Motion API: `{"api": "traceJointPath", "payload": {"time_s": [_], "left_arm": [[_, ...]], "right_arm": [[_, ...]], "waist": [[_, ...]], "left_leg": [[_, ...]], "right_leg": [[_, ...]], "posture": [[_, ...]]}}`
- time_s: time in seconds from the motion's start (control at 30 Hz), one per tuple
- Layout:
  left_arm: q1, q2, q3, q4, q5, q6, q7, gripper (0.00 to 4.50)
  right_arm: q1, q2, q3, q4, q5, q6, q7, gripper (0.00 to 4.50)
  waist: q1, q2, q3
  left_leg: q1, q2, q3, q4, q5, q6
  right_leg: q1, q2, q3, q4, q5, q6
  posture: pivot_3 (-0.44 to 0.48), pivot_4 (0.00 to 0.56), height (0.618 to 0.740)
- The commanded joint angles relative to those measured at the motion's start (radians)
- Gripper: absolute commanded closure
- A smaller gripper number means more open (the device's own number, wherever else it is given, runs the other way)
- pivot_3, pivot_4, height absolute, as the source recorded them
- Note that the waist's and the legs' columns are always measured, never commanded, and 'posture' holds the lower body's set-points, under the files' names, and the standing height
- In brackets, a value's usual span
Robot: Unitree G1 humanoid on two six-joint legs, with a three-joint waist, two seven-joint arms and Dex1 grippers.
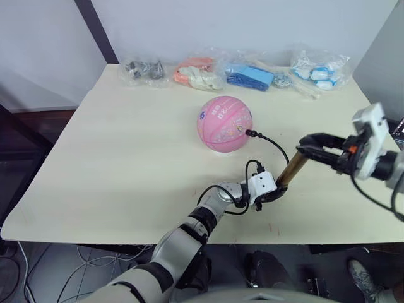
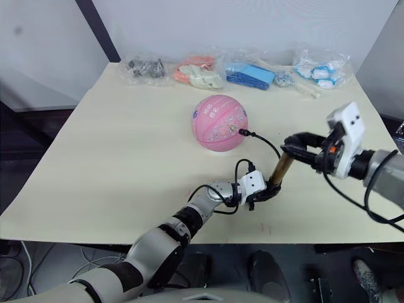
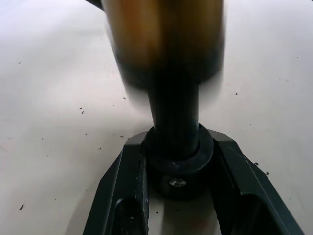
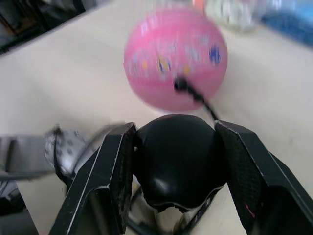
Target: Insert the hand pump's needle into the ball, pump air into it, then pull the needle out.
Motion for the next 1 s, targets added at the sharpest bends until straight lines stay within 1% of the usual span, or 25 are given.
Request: {"api": "traceJointPath", "payload": {"time_s": [0.03,0.1,0.17,0.2,0.27,0.33,0.43,0.53,0.63,0.7,0.8,0.83,0.93,1.0], "left_arm": [[0.058,0.050,-0.024,0.087,0.052,0.054,-0.002,3.36],[0.060,0.050,-0.024,0.086,0.052,0.054,-0.002,3.36],[0.058,0.049,-0.023,0.088,0.051,0.055,-0.001,3.36],[0.058,0.048,-0.022,0.088,0.050,0.056,0.000,3.36],[0.060,0.047,-0.023,0.088,0.049,0.056,0.000,3.36],[0.062,0.047,-0.024,0.088,0.048,0.056,0.000,3.36],[0.063,0.048,-0.024,0.088,0.046,0.057,0.001,3.36],[0.064,0.050,-0.024,0.088,0.046,0.057,0.000,3.36],[0.063,0.050,-0.024,0.087,0.045,0.058,0.001,3.36],[0.064,0.051,-0.024,0.087,0.045,0.059,0.002,3.36],[0.067,0.054,-0.025,0.085,0.045,0.058,0.001,3.36],[0.067,0.055,-0.025,0.084,0.045,0.057,0.000,3.36],[0.067,0.058,-0.025,0.083,0.045,0.058,-0.001,3.36],[0.068,0.059,-0.025,0.081,0.045,0.058,-0.002,3.36]], "right_arm": [[-0.105,-0.067,-0.123,0.030,0.051,0.015,-0.054,2.44],[-0.160,-0.098,-0.135,0.052,0.086,0.032,-0.064,2.44],[-0.263,-0.152,-0.137,0.106,0.124,0.045,-0.059,2.44],[-0.293,-0.170,-0.137,0.125,0.135,0.050,-0.056,2.44],[-0.318,-0.187,-0.135,0.146,0.143,0.056,-0.054,2.44],[-0.317,-0.191,-0.133,0.150,0.144,0.063,-0.055,2.44],[-0.237,-0.165,-0.124,0.116,0.119,0.061,-0.050,2.44],[-0.143,-0.136,-0.107,0.083,0.074,0.042,-0.041,2.44],[-0.014,-0.066,-0.067,0.047,0.018,-0.005,-0.049,2.44],[0.074,-0.013,-0.006,0.017,-0.039,-0.048,-0.049,2.44],[0.159,0.042,0.080,0.006,-0.128,-0.108,-0.040,2.44],[0.183,0.059,0.120,0.014,-0.165,-0.129,-0.033,2.44],[0.245,0.119,0.269,0.084,-0.289,-0.200,-0.010,2.44],[0.265,0.153,0.331,0.118,-0.340,-0.228,0.004,2.44]], "waist": [[0.000,-0.001,0.001],[-0.001,-0.001,0.002],[-0.001,0.000,0.004],[-0.001,-0.001,0.004],[0.000,0.002,0.006],[0.001,0.001,0.007],[0.001,0.001,0.006],[0.002,-0.002,0.004],[0.001,-0.008,0.001],[-0.001,-0.009,0.000],[-0.004,-0.010,-0.003],[-0.004,-0.010,-0.004],[-0.005,-0.019,-0.013],[-0.006,-0.019,-0.017]], "left_leg": [[0.000,0.000,0.000,0.000,0.000,0.000],[0.000,-0.001,0.001,0.000,0.000,0.000],[0.000,-0.001,0.001,0.000,0.000,0.000],[0.000,-0.002,0.001,0.000,0.000,0.000],[-0.001,-0.002,0.002,0.001,0.000,0.000],[-0.003,-0.002,0.000,0.001,0.000,0.000],[-0.005,-0.004,0.001,0.001,0.000,0.000],[-0.005,-0.004,0.000,0.001,0.000,0.000],[-0.004,-0.004,0.000,0.000,0.000,0.000],[-0.001,-0.003,-0.001,0.000,0.000,0.000],[0.003,-0.002,0.000,0.000,0.000,0.000],[0.003,-0.001,0.000,0.000,0.000,0.000],[0.004,0.002,0.000,0.000,0.000,0.000],[0.005,0.004,-0.001,0.000,0.000,0.000]], "right_leg": [[0.000,0.000,0.000,0.000,0.000,0.000],[0.000,-0.002,0.001,0.000,0.000,0.000],[-0.001,-0.003,0.001,0.000,0.000,0.000],[-0.001,-0.003,0.001,0.000,0.000,0.000],[-0.002,-0.003,0.001,0.000,0.000,0.001],[-0.003,-0.003,0.000,0.000,0.002,-0.002],[-0.004,-0.005,0.001,0.000,0.002,-0.002],[-0.004,-0.005,0.000,0.000,0.002,-0.002],[-0.003,-0.005,0.000,0.000,0.002,-0.002],[0.000,-0.004,-0.001,0.000,0.000,0.001],[0.002,-0.002,0.000,0.000,-0.001,0.002],[0.002,-0.002,0.000,0.001,-0.001,0.002],[0.003,0.002,-0.001,0.001,-0.001,0.002],[0.003,0.004,0.000,0.001,-0.001,0.001]], "posture": [[0.000,0.150,0.740],[0.000,0.150,0.740],[0.000,0.150,0.740],[0.000,0.150,0.740],[0.000,0.150,0.740],[0.000,0.150,0.740],[0.000,0.150,0.740],[0.000,0.150,0.740],[0.000,0.150,0.740],[0.000,0.150,0.740],[0.000,0.150,0.740],[0.000,0.150,0.740],[0.000,0.150,0.740],[0.000,0.150,0.740]]}}
